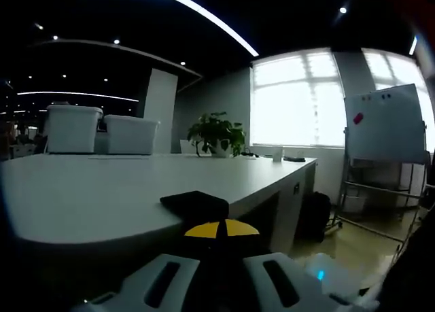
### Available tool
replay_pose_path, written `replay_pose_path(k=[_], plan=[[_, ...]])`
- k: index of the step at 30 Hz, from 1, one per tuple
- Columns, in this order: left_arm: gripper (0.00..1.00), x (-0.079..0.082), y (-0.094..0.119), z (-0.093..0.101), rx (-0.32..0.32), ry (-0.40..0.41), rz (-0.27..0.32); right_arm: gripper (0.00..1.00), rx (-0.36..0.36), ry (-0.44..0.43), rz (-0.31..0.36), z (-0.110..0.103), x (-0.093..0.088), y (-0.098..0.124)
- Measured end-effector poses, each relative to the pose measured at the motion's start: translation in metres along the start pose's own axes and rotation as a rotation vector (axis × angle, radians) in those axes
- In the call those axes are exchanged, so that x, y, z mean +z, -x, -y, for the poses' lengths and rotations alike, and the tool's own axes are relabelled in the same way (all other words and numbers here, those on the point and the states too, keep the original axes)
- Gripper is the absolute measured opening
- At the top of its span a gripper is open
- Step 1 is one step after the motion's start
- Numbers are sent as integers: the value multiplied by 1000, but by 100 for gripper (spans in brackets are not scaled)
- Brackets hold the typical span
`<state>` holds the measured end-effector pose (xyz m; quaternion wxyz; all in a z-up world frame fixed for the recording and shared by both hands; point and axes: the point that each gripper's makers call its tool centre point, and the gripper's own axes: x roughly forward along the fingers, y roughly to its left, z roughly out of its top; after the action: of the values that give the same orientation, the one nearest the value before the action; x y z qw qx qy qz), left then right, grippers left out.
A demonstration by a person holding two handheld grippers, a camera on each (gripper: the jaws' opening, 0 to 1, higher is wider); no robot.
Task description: Clamp the fixed fixture on the desktop, loosen the retaining clip, secure it to the edge of the desk, and tighten the retaining clip.
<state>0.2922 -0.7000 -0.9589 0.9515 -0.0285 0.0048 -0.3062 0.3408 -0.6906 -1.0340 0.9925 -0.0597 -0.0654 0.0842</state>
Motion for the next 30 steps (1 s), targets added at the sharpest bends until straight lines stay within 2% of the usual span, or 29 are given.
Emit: replay_pose_path(k=[2, 5, 8, 11, 17, 21, 25, 27, 28, 30], plan=[[1, 0, 0, -1, 1, 1, 1, 34, 1, 8, -2, -1, -1, 1], [1, 0, 0, -1, 1, -2, -1, 26, -4, 17, -5, 1, -1, 1], [1, 0, 0, -1, 0, -2, -1, 25, 7, -50, -11, 0, -1, 3], [1, 0, 1, -1, -1, -1, 1, 25, 20, 6, -1, 0, 0, 3], [1, 0, 1, -1, -2, 1, 2, 24, 75, 19, -3, 0, 0, 1], [1, 0, 1, -2, -2, 1, 3, 24, 184, 21, 5, -5, 0, 2], [1, 0, 1, -2, -5, 1, 5, 24, 329, -3, 18, -8, 0, 1], [1, 1, 1, -2, -4, -1, 4, 24, 395, 26, 25, -10, 1, 1], [1, 1, 1, -2, -3, 0, 4, 24, 431, 5, 23, -11, 1, 1], [1, 0, 1, -2, -1, -2, 2, 24, 485, 22, 24, -12, 1, 2]])
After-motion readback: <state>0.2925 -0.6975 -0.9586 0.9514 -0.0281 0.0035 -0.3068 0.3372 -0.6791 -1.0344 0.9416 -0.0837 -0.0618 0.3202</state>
